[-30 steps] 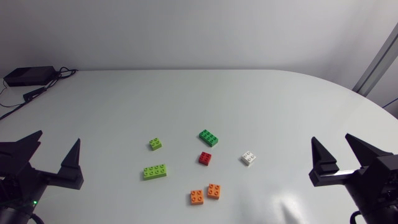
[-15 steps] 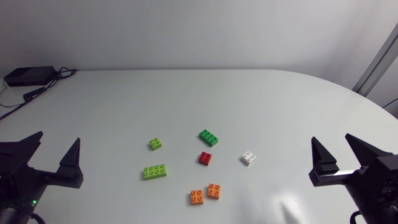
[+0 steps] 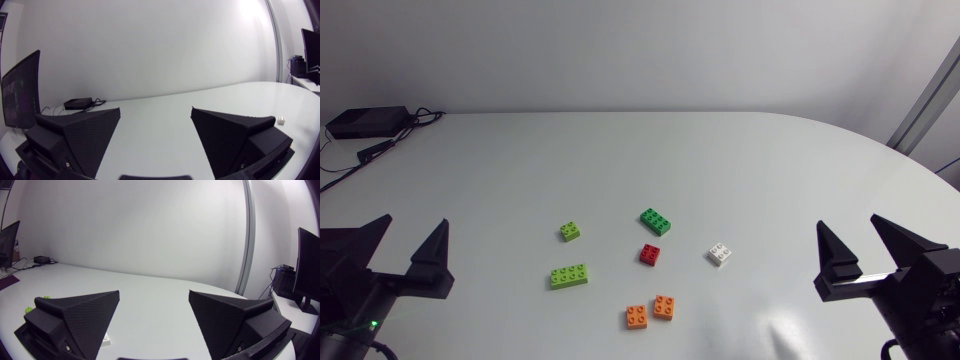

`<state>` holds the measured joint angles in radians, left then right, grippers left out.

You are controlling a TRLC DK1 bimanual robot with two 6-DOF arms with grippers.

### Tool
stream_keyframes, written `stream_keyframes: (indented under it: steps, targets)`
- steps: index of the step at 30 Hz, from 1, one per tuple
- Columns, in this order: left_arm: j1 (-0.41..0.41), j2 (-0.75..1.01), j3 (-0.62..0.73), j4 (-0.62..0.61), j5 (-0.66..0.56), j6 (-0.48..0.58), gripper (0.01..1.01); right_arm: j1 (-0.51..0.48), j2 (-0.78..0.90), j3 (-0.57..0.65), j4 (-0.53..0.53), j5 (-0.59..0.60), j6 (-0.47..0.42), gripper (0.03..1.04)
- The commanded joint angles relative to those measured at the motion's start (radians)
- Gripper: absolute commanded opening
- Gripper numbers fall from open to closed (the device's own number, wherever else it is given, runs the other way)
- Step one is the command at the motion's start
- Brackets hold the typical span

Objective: Separate the duplo bricks

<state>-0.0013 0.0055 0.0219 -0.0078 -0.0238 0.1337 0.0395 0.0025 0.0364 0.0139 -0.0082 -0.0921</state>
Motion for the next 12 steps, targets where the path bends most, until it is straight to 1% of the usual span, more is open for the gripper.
stream_keyframes:
  steps: [1, 6, 7, 9, 12]
  targets:
    - [-0.006, -0.016, -0.020, -0.001, 0.009, -0.091, 0.989, 0.005, -0.007, -0.038, -0.019, -0.001, 0.020, 1.00]
    - [-0.002, -0.016, -0.020, 0.000, 0.009, -0.088, 0.989, 0.005, -0.007, -0.038, -0.019, 0.001, 0.020, 1.00]
    - [-0.006, -0.016, -0.020, -0.001, 0.009, -0.095, 0.989, 0.005, -0.007, -0.038, -0.019, 0.001, 0.022, 1.00]
    - [-0.016, -0.016, -0.020, -0.001, 0.009, -0.146, 0.989, 0.005, -0.007, -0.038, -0.019, -0.001, 0.020, 1.00]
    - [-0.008, -0.016, -0.020, -0.001, 0.009, -0.131, 0.989, 0.005, -0.007, -0.038, -0.019, 0.001, 0.020, 1.00]
